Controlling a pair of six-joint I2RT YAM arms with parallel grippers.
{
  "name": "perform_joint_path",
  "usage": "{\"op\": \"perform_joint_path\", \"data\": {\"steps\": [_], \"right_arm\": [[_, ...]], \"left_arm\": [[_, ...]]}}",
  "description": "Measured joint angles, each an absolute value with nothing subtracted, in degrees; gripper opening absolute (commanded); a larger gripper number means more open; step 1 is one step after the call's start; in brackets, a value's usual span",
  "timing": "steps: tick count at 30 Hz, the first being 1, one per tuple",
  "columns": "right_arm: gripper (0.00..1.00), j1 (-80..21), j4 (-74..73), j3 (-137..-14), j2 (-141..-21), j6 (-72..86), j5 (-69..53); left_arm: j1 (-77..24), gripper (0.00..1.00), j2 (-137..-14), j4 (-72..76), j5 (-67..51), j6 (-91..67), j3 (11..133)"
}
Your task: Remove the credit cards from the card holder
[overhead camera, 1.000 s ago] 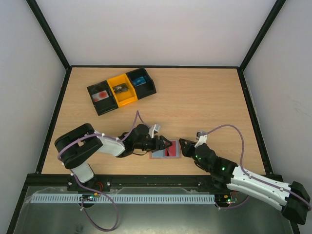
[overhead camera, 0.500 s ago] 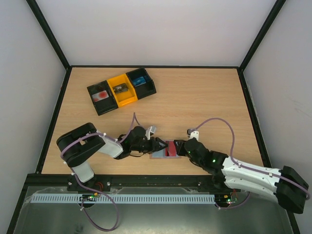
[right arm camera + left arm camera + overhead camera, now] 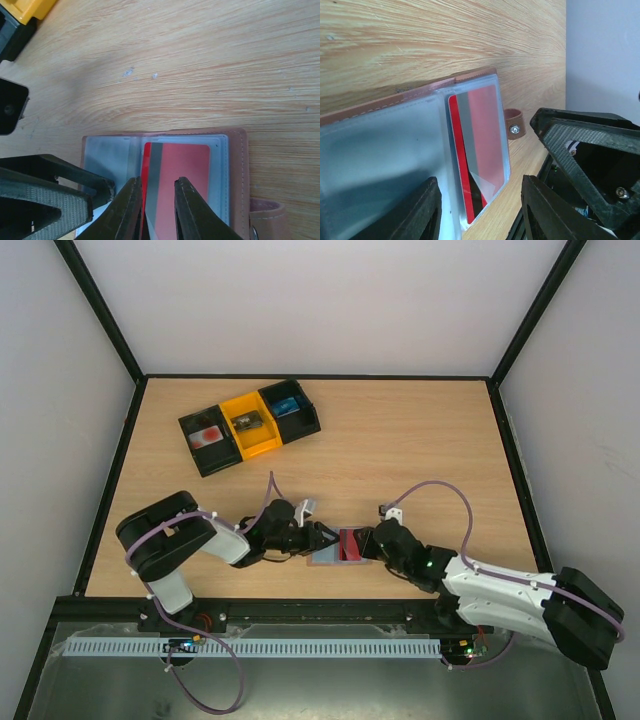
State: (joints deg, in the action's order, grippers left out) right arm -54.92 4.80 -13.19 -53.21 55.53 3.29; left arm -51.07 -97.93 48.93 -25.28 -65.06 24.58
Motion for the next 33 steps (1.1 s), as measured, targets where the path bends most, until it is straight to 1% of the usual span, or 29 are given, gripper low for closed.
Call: {"op": "perform_joint_path", "data": {"steps": [8, 12, 17, 23, 24, 26, 31, 33], "right_arm": [[0.19, -53.8, 8.0, -11.9, -58.3, 55.8, 0.9], [0.17, -53.6, 10.2, -10.9, -61.2, 56.2, 0.0], [0.17, -53.6, 16.7, -8.4, -62.4, 57.5, -0.7], [0.17, -53.6, 19.6, -7.0, -62.3, 58.2, -1.0], [0.17, -53.6, 19.7, -7.0, -62.3, 58.3, -1.0], [0.17, -53.6, 19.9, -6.8, -62.2, 58.3, -1.0], [0.17, -53.6, 20.6, -6.4, -62.2, 58.4, -1.1], [0.17, -53.6, 21.3, -6.0, -62.2, 58.4, -1.1]], "left_arm": [[-51.1, 0.48, -98.4, 49.0, -25.4, -64.8, 24.6], [-51.1, 0.49, -98.4, 47.4, -25.5, -63.9, 25.7], [-51.4, 0.49, -98.4, 44.2, -24.7, -62.7, 28.0], [-51.9, 0.48, -98.6, 41.6, -23.5, -61.9, 29.2], [-52.1, 0.47, -98.7, 41.4, -23.4, -61.8, 29.5], [-52.5, 0.4, -99.2, 41.1, -23.2, -61.8, 30.2], [-53.4, 0.27, -100.5, 41.2, -22.8, -62.2, 30.8], [-53.7, 0.2, -100.5, 41.1, -22.7, -62.3, 30.8]]}}
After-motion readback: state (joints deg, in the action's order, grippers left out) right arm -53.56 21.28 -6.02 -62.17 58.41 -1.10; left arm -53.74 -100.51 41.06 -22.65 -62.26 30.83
